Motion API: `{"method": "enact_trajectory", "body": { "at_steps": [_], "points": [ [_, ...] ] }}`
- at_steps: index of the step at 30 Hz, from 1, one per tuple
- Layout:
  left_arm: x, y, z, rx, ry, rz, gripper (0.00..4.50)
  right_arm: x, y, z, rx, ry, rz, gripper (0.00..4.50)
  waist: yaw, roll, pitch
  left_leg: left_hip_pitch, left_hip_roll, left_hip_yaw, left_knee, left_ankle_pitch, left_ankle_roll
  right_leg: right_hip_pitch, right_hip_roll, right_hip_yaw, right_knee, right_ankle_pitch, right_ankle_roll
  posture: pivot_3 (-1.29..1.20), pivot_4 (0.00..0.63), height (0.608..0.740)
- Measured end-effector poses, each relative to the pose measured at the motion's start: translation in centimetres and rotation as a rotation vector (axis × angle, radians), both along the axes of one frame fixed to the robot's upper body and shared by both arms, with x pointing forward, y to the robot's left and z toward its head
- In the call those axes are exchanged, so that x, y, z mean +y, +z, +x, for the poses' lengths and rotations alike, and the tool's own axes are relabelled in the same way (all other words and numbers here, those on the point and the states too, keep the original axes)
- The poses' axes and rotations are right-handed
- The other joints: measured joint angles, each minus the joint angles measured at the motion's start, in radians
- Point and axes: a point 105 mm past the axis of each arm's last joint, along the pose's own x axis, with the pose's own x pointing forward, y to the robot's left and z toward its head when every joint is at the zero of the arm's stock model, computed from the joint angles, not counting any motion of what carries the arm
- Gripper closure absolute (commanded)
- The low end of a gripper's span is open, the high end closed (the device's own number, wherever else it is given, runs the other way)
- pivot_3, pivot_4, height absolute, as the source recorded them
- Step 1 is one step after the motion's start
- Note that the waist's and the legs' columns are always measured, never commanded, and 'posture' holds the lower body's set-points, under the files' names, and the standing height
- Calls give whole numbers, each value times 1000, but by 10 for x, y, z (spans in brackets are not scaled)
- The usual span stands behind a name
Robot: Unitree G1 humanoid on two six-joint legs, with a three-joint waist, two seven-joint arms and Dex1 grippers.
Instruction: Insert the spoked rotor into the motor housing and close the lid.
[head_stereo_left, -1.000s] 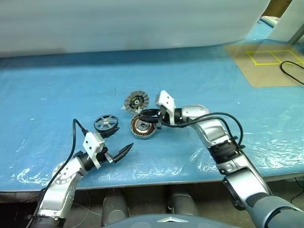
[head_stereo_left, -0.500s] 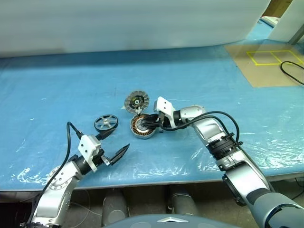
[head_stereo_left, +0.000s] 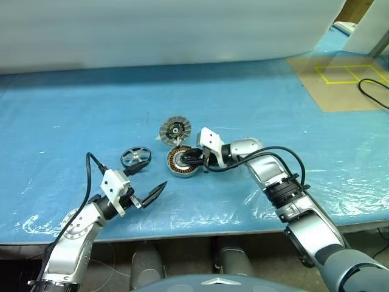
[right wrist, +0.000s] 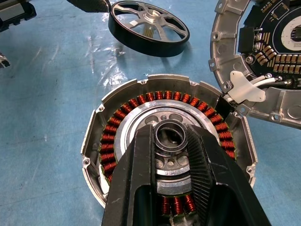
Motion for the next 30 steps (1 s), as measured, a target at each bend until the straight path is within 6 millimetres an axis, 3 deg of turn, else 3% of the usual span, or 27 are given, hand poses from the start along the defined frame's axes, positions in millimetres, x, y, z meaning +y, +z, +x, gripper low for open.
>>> {"method": "enact_trajectory", "body": {
  "at_steps": [30],
  "points": [
    [0, -1, 0, 3, 0, 2, 0, 2, -1, 1, -5, -5, 4, 3908, 0, 0, 0, 0, 0, 0, 2, 0, 0, 0, 0, 0, 2, 0, 0, 0, 150, 740]
  ]
}}
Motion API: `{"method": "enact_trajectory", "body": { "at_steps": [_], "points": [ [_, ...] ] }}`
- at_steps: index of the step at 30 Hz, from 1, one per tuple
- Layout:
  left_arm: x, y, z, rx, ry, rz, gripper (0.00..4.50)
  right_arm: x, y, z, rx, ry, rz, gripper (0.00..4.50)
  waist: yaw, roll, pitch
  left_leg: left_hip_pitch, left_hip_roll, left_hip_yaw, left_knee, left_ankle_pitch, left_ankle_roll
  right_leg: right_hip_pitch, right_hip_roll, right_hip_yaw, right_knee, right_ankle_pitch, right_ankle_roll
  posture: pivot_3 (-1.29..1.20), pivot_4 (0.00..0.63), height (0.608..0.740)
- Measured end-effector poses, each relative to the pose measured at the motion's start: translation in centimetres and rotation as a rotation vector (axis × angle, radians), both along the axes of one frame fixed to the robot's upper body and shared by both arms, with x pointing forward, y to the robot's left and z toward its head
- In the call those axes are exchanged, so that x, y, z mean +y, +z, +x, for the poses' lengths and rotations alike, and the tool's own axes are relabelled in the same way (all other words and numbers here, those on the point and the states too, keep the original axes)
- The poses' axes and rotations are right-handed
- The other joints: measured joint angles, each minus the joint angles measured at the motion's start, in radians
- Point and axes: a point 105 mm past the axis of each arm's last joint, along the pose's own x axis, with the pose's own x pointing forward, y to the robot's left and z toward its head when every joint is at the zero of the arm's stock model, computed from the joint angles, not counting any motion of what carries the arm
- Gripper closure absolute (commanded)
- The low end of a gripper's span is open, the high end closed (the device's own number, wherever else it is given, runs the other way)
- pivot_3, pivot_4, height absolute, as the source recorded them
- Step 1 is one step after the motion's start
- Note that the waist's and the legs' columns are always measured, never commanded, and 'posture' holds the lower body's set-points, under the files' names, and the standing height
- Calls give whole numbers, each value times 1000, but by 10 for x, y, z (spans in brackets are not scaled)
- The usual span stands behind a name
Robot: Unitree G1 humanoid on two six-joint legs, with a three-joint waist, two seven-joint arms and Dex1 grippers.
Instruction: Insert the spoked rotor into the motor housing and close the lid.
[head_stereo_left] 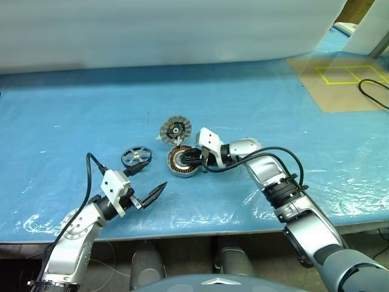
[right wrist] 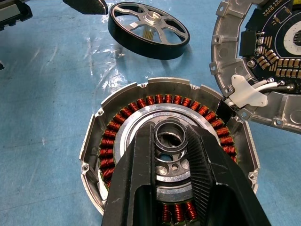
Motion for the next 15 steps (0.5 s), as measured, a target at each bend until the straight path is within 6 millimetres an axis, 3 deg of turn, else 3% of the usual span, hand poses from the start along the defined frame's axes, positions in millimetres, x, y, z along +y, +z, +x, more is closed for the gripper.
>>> {"method": "enact_trajectory", "body": {
  "at_steps": [5, 13, 15],
  "points": [
    [0, 0, 0, -1, 0, 0, 0, -1, 0, 0, -3, 0, -2, 3908, 0, 0, 0, 0, 0, 0, 1, 0, 0, 0, 0, 0, 0, 0, 0, 0, 150, 740],
    [0, 1, 1, -3, -3, 0, 0, -1, 0, 2, 20, -23, 25, 1306, 0, 0, 0, 0, 0, 0, 2, -1, 2, 0, 0, 0, 2, 0, 0, 0, 150, 740],
    [-1, 1, 2, -5, -7, 0, 0, 3, 0, 1, 47, -31, 52, 1306, 0, 0, 0, 0, 0, 0, 2, -1, 2, 0, 0, 0, 3, 0, 0, 0, 150, 740]
  ]
}}
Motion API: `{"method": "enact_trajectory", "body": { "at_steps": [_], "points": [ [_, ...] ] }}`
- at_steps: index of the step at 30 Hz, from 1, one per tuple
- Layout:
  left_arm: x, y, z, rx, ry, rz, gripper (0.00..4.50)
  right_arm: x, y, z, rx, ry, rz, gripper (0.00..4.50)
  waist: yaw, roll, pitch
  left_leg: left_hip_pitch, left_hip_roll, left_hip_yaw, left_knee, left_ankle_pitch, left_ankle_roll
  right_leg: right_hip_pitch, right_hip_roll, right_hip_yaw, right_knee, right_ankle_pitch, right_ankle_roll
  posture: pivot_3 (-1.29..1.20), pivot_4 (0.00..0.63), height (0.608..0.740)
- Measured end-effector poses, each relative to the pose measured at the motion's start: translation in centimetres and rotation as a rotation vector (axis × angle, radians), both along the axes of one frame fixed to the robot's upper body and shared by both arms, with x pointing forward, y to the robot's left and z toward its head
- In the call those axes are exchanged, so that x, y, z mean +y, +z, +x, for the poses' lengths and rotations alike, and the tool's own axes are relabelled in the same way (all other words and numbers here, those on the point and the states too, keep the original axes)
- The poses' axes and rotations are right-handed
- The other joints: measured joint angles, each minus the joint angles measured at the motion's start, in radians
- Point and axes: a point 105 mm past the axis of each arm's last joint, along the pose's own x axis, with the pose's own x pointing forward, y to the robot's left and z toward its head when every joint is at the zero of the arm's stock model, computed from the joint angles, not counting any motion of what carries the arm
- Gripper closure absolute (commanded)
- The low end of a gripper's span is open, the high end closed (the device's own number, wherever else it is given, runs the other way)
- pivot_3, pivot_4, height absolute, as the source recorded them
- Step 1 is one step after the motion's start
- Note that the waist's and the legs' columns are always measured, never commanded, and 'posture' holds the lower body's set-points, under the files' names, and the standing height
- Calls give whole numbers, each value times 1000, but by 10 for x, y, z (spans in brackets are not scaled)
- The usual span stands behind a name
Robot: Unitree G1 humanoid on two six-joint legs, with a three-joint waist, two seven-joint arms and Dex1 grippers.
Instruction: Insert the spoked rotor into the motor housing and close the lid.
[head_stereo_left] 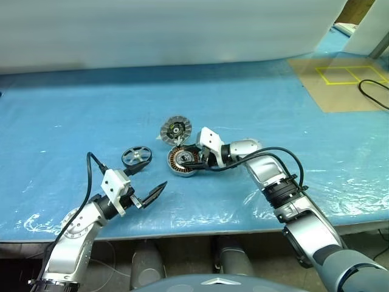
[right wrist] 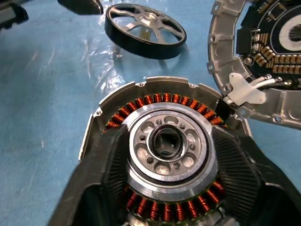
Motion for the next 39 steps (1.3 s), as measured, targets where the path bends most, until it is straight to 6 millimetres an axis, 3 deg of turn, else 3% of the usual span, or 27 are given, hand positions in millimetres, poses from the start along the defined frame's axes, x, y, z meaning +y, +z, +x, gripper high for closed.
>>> {"method": "enact_trajectory", "body": {
  "at_steps": [6, 7, 11, 17, 39],
  "points": [
    [-1, 0, 1, 1, -4, 0, 0, -1, 5, 2, 57, -33, 67, 1306, 0, 0, 0, 0, 0, 0, 0, 1, -1, 0, 0, 0, 0, 0, 0, 0, 150, 740],
    [-1, 0, 1, 0, -5, 0, 0, 0, 6, 2, 65, -37, 78, 1477, 0, 0, 0, -1, 0, 0, 0, 1, -1, -1, 0, 0, 0, 0, 0, 0, 150, 740],
    [-1, 1, 2, -3, -7, 0, 0, 0, 7, 3, 77, -51, 98, 2455, 0, 0, 0, 0, 0, 0, 0, 1, -1, -1, 0, 0, 0, 0, 0, 0, 150, 740],
    [-2, 0, 2, 0, -9, -1, 0, 2, 5, 4, 72, -59, 98, 4484, 0, 0, 0, -1, 0, 0, 0, 1, -1, -1, 0, 0, 0, 0, 0, 0, 150, 740],
    [-5, -1, 2, 4, -26, -3, 0, 2, 0, -6, -3, 23, -36, 4484, -1, 0, 0, 0, 0, 0, 0, 1, -1, 0, 0, 0, 0, 0, 0, 0, 150, 740]
  ]
}}
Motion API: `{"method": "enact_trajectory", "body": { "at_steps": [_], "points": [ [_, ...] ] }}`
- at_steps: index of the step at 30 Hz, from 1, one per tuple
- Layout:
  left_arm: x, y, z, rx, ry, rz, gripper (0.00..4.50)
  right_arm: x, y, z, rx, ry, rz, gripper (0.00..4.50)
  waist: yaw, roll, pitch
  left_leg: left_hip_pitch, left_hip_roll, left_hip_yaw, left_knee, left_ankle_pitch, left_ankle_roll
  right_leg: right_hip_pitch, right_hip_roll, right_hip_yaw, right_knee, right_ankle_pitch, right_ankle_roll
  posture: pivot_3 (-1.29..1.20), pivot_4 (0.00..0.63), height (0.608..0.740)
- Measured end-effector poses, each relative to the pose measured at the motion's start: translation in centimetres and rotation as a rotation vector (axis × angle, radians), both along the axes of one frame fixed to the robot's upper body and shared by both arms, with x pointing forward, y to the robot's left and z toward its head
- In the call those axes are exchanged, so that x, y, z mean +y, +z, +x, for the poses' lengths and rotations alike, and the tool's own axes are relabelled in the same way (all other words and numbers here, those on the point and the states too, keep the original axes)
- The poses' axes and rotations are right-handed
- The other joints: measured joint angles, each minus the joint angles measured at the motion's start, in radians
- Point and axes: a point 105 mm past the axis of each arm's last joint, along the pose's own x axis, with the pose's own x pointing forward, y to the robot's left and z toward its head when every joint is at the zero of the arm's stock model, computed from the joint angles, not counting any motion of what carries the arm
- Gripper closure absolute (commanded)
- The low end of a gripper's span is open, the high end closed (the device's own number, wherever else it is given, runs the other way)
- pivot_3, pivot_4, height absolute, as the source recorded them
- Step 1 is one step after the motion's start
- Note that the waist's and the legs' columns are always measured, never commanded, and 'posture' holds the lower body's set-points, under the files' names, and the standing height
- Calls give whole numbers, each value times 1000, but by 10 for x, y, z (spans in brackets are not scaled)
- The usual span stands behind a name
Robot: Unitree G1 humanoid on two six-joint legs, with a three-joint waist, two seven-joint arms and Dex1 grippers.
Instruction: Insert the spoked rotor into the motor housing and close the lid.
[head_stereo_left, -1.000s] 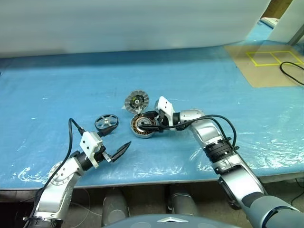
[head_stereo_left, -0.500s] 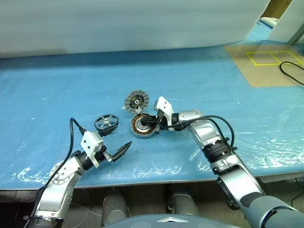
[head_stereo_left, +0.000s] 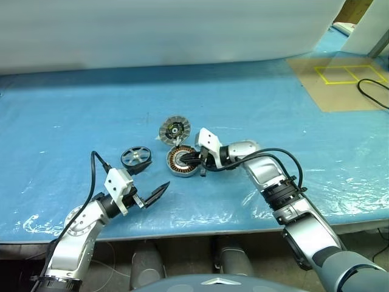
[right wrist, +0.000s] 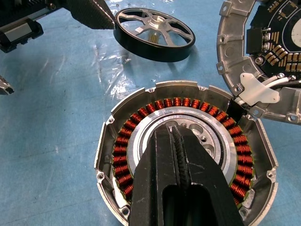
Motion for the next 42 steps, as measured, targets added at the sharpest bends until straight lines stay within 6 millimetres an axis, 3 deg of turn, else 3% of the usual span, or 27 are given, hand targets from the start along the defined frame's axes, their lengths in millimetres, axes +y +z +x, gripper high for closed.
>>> {"method": "enact_trajectory", "body": {
  "at_steps": [11, 20, 34, 42],
  "points": [
    [-3, -1, 0, 4, -1, -9, 0, 1, 4, 5, -101, 23, -142, 4484, 5, 0, 0, 3, -1, 0, 0, -1, 1, 3, -1, 0, 1, 0, 0, 0, 150, 740],
    [-2, -3, 1, 9, 4, -10, 0, -17, 4, 1, -66, 56, -208, 4484, 4, 0, -2, 3, -1, 0, 0, -1, 2, 4, -1, 0, 1, 0, 0, 0, 150, 740],
    [-4, -2, 4, 4, -1, -8, 0, -8, 5, 12, -17, -51, -79, 4484, 0, 0, -2, 3, 0, 0, 0, -1, 1, 2, 0, 1, 2, 0, 0, 0, 150, 740],
    [-4, -2, 4, 4, -2, -5, 0, -6, 4, 4, 42, -25, -58, 4484, 0, 1, -2, 1, 0, 0, 0, 0, 0, 1, 0, 0, 0, 0, 0, 0, 150, 740]
  ]
}}
